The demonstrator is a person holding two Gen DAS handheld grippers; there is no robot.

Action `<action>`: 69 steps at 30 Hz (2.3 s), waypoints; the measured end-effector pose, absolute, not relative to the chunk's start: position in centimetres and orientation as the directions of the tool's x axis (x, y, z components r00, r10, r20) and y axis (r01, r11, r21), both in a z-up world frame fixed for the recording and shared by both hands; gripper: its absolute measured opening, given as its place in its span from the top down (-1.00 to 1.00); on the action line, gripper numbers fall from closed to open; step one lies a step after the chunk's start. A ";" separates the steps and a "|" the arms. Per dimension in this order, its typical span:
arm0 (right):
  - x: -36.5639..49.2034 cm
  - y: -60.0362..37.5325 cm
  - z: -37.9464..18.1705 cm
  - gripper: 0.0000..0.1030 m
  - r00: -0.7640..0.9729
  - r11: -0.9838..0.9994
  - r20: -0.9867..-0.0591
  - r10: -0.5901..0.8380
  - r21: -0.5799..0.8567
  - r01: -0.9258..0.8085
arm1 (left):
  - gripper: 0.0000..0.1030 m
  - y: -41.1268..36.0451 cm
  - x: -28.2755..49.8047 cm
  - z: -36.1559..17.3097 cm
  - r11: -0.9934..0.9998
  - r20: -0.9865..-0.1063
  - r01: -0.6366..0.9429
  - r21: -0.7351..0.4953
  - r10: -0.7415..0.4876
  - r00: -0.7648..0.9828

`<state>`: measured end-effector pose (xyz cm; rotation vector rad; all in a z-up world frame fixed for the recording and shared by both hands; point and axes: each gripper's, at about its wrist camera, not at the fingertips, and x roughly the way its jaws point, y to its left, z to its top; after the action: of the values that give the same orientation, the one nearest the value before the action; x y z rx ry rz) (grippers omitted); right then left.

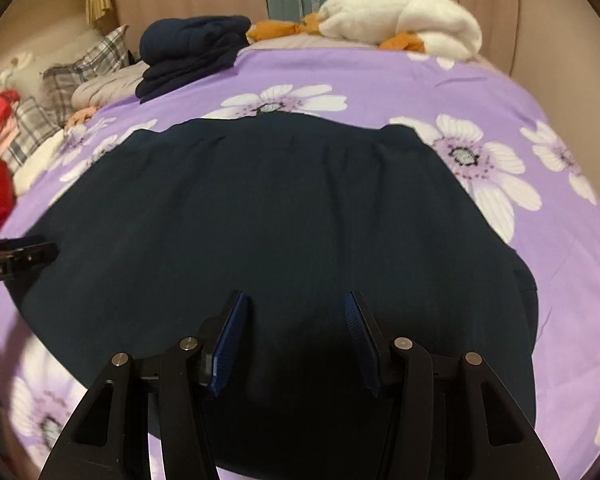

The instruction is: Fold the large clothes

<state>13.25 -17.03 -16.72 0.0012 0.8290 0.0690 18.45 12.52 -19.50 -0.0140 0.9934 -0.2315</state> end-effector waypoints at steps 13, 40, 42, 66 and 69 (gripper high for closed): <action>10.8 -22.5 -17.3 -0.10 0.682 0.985 -0.731 0.028 0.135 0.103 | -0.69 15.8 16.7 -19.6 0.986 -0.825 0.131 -0.099 -0.155 0.544; 7.0 -27.4 -17.4 -0.11 0.634 0.950 -0.769 -0.082 0.133 0.283 | -0.71 21.3 13.9 -19.3 0.993 -0.843 -0.029 -0.117 -0.084 0.531; 6.3 -28.1 -17.2 -0.10 0.637 0.941 -0.766 -0.090 0.145 0.307 | -0.70 21.5 13.4 -18.8 0.993 -0.839 -0.029 -0.117 -0.083 0.537; 11.0 -12.5 -14.1 -0.11 0.707 0.973 -0.669 0.229 0.171 -0.154 | -0.69 8.6 11.6 -14.7 0.955 -0.751 0.296 -0.025 -0.213 0.625; 12.0 -11.0 -15.2 -0.11 0.692 0.971 -0.681 0.238 0.158 -0.179 | -0.69 6.8 12.1 -15.7 0.947 -0.754 0.321 -0.010 -0.218 0.620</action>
<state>11.97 -10.98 -15.23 0.0815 0.7717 0.2332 12.13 6.84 -15.71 0.1297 0.8476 -0.3107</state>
